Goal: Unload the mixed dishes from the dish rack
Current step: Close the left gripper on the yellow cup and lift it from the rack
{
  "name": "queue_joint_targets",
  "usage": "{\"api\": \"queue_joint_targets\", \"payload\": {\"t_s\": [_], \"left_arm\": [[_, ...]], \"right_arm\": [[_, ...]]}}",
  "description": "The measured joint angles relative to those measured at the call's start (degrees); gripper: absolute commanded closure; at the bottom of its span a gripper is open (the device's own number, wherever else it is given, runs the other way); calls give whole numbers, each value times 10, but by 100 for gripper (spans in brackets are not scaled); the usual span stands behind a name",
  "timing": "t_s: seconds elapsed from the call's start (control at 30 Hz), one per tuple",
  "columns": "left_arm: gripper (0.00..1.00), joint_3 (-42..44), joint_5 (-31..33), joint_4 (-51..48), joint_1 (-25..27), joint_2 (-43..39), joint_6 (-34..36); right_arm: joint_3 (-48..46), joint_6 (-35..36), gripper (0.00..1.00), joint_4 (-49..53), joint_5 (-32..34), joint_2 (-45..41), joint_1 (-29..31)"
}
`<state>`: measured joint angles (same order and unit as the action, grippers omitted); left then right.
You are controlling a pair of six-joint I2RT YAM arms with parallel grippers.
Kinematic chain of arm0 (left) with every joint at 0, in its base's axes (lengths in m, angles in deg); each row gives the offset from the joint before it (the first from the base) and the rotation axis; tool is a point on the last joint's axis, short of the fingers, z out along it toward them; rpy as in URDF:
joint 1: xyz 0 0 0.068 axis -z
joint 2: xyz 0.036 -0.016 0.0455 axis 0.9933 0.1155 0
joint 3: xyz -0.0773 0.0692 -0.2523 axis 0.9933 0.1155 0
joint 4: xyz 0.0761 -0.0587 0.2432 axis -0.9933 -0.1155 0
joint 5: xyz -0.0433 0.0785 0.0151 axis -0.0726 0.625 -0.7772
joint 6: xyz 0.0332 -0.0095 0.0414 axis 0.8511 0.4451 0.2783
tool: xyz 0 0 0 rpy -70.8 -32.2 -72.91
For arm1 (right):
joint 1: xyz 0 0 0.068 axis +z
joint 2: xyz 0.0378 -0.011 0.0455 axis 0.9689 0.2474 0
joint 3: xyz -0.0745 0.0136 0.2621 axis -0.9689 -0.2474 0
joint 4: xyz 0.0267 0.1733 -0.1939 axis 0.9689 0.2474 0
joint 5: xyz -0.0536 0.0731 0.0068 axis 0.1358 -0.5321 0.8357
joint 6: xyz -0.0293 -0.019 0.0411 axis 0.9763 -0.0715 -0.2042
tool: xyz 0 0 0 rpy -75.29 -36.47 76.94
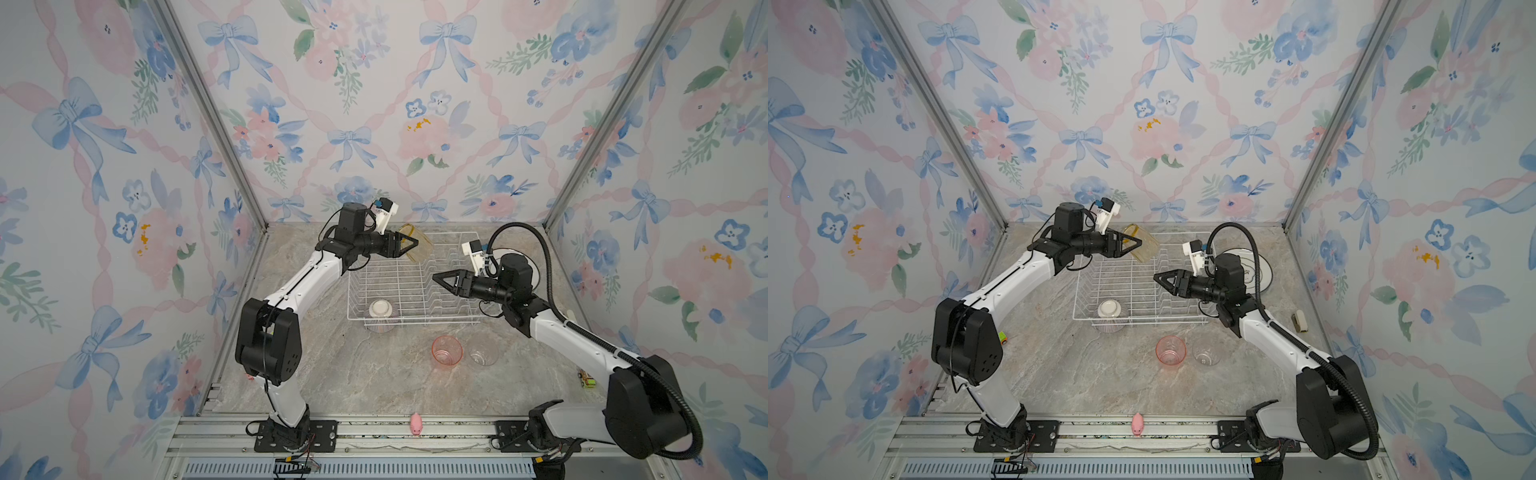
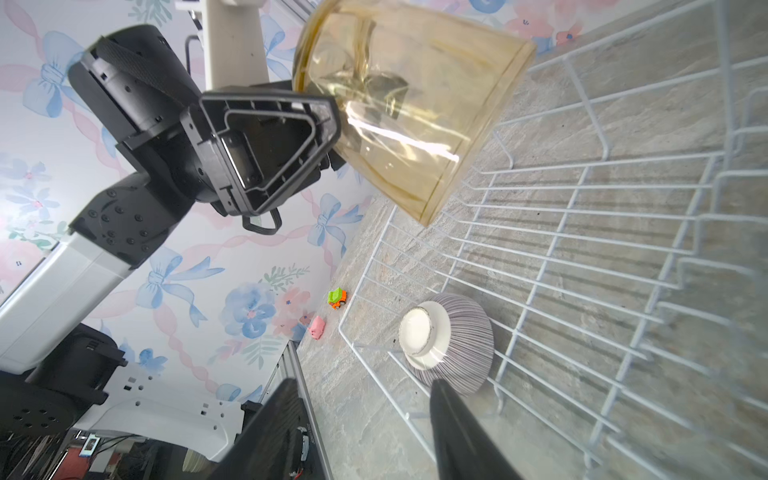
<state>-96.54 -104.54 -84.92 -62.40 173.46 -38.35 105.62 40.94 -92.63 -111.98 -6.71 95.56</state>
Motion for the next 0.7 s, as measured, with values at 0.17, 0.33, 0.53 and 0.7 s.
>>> {"api": "queue_joint_targets", "payload": {"t_s": [0.17, 0.33, 0.53, 0.7], "left_arm": [[48, 48, -46, 75, 0, -10, -51], [48, 63, -75, 125, 0, -16, -85], [49, 63, -91, 156, 1, -23, -102], [50, 64, -98, 169, 5, -23, -108]], "right_arm": [[-32, -68, 46, -111, -4, 1, -22], [-33, -118, 47, -207, -9, 18, -23], [-33, -162, 47, -278, -19, 51, -23], [-33, -185, 50, -317, -23, 61, -23]]}}
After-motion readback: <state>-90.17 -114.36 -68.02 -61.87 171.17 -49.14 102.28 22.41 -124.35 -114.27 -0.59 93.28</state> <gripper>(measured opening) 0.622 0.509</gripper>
